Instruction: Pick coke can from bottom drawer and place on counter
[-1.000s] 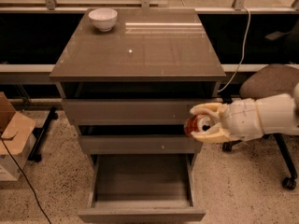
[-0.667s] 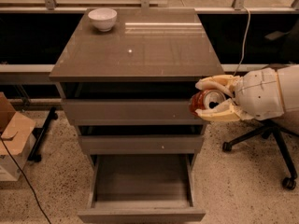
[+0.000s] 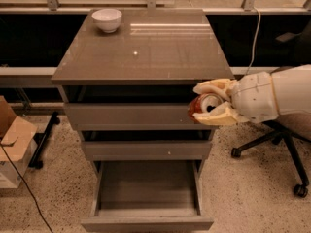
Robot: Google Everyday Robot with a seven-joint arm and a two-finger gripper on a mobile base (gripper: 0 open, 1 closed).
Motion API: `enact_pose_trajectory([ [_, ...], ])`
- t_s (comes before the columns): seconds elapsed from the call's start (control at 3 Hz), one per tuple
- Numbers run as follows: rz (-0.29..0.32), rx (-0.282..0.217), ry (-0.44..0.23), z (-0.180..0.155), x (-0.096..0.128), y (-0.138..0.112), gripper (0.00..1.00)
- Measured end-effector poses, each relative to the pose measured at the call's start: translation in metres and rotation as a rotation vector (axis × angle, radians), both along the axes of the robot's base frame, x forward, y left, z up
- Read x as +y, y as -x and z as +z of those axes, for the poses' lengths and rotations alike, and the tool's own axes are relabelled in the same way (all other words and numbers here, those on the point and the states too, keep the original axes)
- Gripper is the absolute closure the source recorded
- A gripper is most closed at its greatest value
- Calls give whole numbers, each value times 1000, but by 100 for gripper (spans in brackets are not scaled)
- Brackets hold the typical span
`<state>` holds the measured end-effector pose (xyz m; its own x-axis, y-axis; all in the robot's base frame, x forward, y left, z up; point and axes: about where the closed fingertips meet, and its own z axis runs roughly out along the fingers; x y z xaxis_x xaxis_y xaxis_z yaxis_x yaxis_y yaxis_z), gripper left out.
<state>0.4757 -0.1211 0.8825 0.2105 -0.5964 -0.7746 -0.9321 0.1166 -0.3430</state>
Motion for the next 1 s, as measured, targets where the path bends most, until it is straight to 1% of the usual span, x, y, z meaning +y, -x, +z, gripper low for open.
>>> enact_pose_trajectory([
  [0.33, -30, 13, -40, -4, 26, -26, 100],
  [0.67, -30, 13, -41, -4, 26, -26, 100],
  [1.0, -59, 6, -71, -3, 32, -36, 100],
])
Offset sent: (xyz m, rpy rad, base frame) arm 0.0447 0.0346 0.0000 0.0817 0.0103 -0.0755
